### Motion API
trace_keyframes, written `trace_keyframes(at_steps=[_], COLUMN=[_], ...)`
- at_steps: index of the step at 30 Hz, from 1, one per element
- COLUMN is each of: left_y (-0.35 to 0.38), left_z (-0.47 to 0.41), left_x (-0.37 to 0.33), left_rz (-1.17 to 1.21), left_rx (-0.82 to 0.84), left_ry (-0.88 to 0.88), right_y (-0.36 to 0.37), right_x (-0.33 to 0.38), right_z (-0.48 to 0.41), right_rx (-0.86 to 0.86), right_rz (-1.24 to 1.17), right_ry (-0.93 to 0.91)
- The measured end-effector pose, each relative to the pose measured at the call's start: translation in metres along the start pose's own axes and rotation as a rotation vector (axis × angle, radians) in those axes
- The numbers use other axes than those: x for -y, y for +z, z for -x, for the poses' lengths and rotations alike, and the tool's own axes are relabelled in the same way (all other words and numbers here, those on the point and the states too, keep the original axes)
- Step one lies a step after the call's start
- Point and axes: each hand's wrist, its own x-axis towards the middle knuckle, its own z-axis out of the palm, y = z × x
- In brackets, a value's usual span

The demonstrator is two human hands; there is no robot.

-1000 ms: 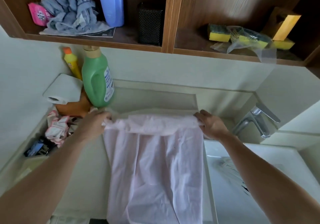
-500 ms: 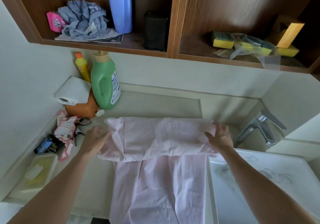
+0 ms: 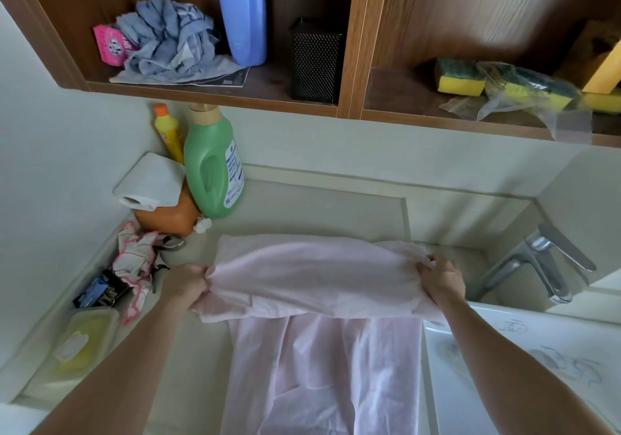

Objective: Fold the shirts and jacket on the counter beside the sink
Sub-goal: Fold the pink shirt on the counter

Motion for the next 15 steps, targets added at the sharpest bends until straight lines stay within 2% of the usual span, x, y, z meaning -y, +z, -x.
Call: trace_keyframes(at_steps=[2,4,5,7,9,10,12,15], left_y=[-0.001,0.008,0.017,0.043,0.068,0.078,0.088,0.088], left_z=[0.002,0.008,0.015,0.025,0.033,0.032,0.026,0.019], left_x=[-0.007,-0.022,-0.033,-0.054,-0.062,-0.059,-0.037,-0.010], left_rz=[-0.015,-0.004,-0.035,-0.168,-0.375,-0.474,-0.606,-0.731], left_rx=[-0.207,-0.360,-0.366,-0.259,-0.100,-0.044,0.051,-0.010], left_ry=[0.088,0.298,0.454,0.714,0.742,0.695,0.595,0.600], right_y=[0.007,0.017,0.024,0.046,0.071,0.079,0.082,0.062], right_x=[0.021,0.048,0.062,0.087,0.102,0.101,0.078,0.018], right_z=[0.004,0.018,0.029,0.054,0.078,0.084,0.079,0.052], right_rx=[-0.130,-0.217,-0.215,-0.150,-0.068,-0.030,-0.005,-0.026], right_rz=[0.033,0.019,0.021,0.040,0.113,0.178,0.321,0.422], right_ry=[-0.158,-0.445,-0.596,-0.829,-0.960,-0.968,-0.848,-0.545])
